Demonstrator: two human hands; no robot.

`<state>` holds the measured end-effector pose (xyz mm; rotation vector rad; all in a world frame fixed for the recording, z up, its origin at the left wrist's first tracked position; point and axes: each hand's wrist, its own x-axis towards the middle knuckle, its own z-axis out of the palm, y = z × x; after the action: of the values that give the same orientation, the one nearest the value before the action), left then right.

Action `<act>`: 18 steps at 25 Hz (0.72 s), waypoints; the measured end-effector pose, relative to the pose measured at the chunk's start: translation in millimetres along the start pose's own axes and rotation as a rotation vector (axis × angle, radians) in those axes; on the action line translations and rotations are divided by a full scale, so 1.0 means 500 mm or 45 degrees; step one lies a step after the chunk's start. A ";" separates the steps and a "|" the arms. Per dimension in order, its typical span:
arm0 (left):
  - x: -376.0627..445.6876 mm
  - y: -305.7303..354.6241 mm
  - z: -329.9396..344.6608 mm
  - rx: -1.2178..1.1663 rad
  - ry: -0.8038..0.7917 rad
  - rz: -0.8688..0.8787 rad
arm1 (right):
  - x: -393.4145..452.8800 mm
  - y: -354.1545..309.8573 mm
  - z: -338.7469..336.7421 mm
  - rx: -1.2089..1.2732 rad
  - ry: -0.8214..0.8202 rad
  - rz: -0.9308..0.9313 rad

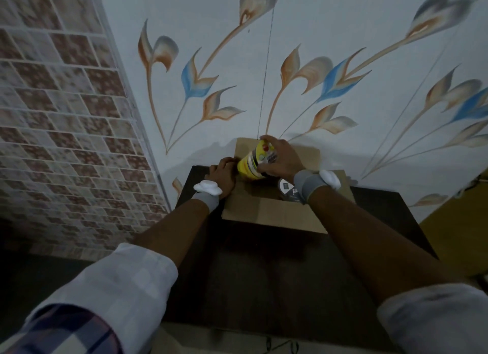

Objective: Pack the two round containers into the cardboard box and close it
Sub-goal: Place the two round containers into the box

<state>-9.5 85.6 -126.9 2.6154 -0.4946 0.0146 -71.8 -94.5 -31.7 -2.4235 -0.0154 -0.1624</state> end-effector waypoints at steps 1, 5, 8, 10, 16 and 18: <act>0.000 -0.001 0.001 0.014 -0.026 -0.008 | 0.007 0.009 0.022 -0.102 -0.055 0.030; -0.006 -0.003 -0.003 0.061 -0.030 -0.029 | 0.022 0.048 0.100 -0.368 -0.267 0.152; -0.002 -0.003 -0.008 0.194 -0.016 -0.018 | 0.026 0.068 0.112 -0.488 -0.297 0.263; 0.003 -0.001 -0.011 0.263 0.038 -0.002 | 0.026 0.077 0.102 -0.542 -0.344 0.247; -0.007 0.017 -0.060 -0.085 0.048 -0.406 | 0.006 0.106 0.082 -0.348 -0.356 0.197; 0.009 0.035 -0.091 -0.146 0.102 -0.412 | -0.011 0.121 0.060 -0.213 -0.131 0.197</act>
<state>-8.0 90.4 -78.2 2.5395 -0.0400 -0.0137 -70.5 -120.4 -93.9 -2.5849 0.1444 0.0326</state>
